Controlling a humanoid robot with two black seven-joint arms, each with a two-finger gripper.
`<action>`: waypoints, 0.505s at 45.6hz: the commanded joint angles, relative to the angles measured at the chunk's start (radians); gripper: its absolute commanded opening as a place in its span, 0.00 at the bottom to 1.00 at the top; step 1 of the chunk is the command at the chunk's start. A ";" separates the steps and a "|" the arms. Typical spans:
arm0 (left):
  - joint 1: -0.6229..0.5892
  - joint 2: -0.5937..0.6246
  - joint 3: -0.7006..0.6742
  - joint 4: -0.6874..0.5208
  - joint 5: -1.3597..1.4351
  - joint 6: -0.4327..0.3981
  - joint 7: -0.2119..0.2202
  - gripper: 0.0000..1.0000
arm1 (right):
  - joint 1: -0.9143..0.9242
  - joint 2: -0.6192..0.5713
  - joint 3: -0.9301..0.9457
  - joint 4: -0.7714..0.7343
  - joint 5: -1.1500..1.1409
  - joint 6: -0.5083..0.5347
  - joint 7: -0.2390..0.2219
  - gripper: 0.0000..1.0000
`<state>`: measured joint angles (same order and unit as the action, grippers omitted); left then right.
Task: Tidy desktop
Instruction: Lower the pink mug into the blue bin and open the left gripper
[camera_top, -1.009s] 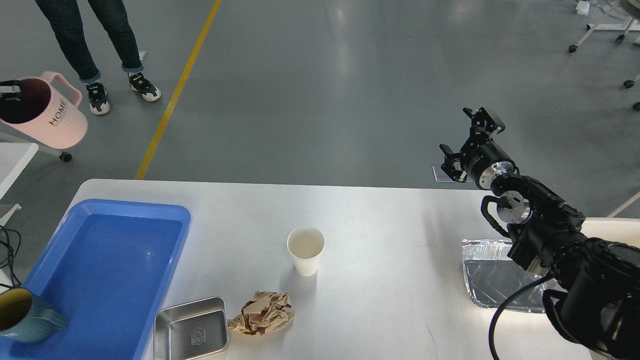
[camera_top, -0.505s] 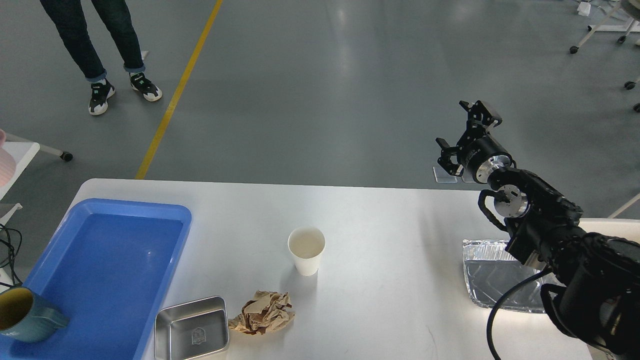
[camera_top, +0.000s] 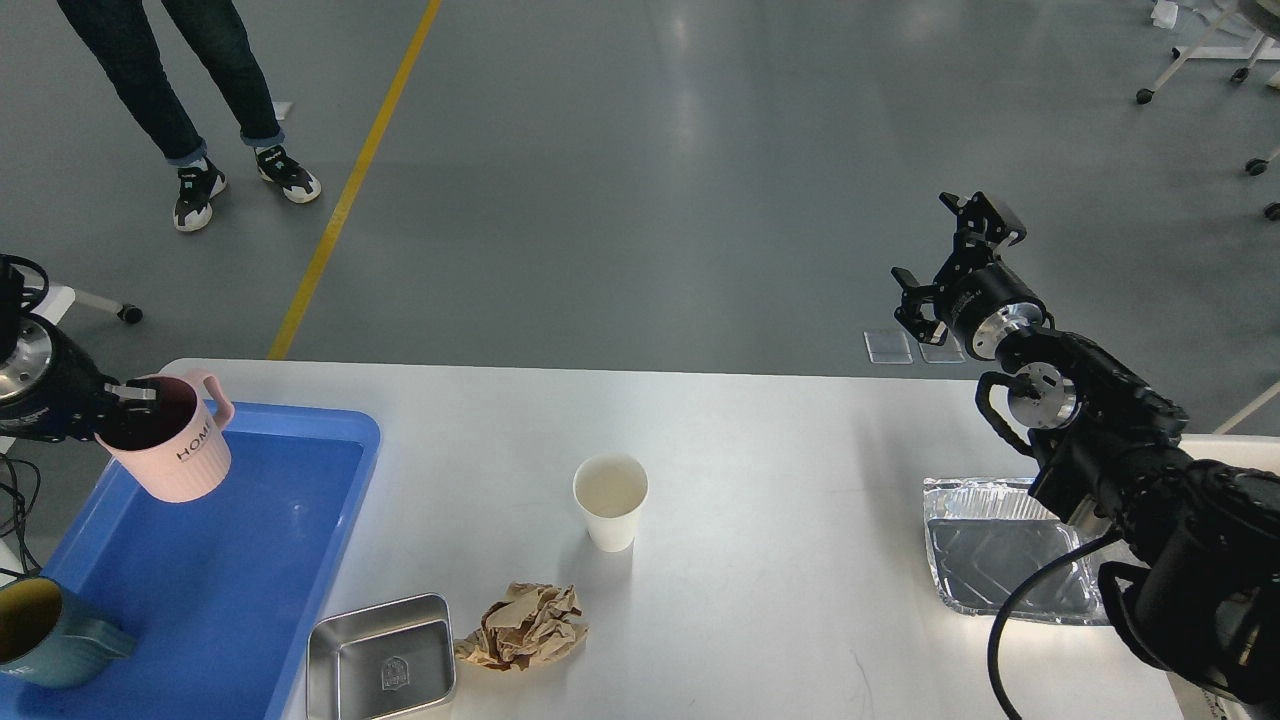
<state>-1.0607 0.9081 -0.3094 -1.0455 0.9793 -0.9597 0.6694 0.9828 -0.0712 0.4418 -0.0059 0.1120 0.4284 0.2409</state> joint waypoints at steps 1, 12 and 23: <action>0.030 -0.058 0.003 -0.039 0.044 0.000 0.001 0.00 | 0.004 -0.006 0.000 -0.002 0.000 0.000 0.000 1.00; 0.044 -0.067 0.027 -0.151 0.045 0.000 0.016 0.00 | 0.013 -0.007 0.000 0.000 -0.001 0.000 0.000 1.00; 0.045 -0.058 0.061 -0.215 0.047 0.000 0.018 0.00 | 0.020 -0.007 0.000 -0.002 -0.002 0.000 -0.002 1.00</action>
<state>-1.0172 0.8420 -0.2554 -1.2466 1.0254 -0.9597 0.6859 1.0021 -0.0776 0.4418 -0.0074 0.1119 0.4282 0.2394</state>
